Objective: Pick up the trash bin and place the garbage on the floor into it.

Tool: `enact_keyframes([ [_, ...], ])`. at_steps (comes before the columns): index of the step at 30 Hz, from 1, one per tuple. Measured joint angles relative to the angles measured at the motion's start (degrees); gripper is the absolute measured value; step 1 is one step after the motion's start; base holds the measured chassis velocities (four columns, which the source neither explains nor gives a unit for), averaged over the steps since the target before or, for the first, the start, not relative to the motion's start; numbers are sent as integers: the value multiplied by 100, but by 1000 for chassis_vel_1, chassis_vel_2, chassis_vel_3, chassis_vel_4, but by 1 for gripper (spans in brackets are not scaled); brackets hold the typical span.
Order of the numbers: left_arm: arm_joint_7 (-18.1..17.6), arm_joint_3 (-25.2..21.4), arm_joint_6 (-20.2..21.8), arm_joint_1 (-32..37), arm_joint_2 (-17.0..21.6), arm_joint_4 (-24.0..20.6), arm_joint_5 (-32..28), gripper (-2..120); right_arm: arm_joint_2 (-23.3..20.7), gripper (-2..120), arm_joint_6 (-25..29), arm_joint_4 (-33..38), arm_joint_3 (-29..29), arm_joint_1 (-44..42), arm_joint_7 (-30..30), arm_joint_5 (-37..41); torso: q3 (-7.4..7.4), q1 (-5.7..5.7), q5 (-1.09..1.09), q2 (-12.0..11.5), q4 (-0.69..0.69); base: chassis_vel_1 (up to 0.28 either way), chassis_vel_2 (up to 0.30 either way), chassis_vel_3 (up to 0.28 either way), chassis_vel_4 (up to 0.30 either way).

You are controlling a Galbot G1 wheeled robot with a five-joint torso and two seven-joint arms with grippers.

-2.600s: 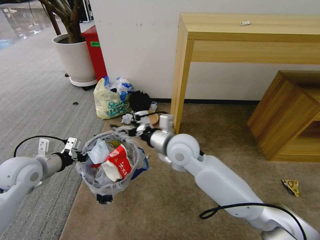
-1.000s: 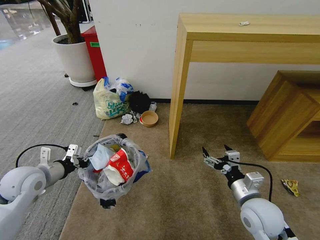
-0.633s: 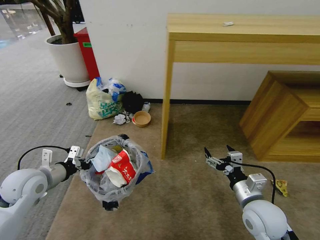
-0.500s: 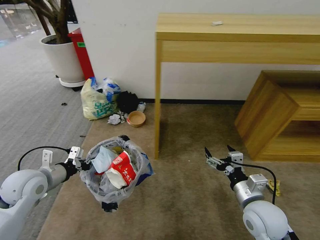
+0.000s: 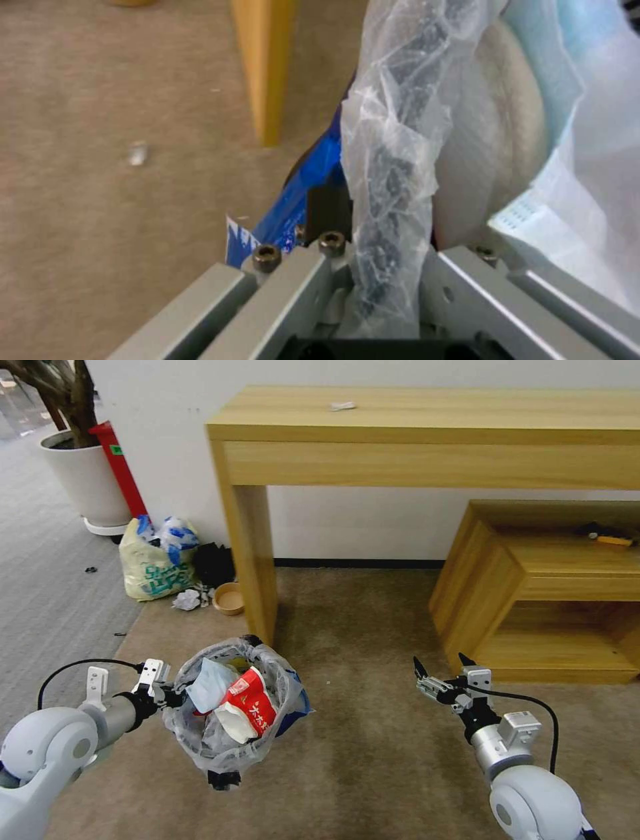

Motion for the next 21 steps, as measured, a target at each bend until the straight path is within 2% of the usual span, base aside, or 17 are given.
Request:
enact_keyframes([
  [16, -6, -46, 2, 136, -77, -142, 35, 0, 150, 100, 48, -186, -111, -80, 65, -109, 1, 0, 1, 0, -2, -261, -270, 265, 263],
  [21, -2, -75, 2, 183, -96, -177, 46, 0, 136, 100, 1, -584, -119, 0, 89, 174, 0, 0, 3, 0, -2, -134, -177, 105, 118],
])
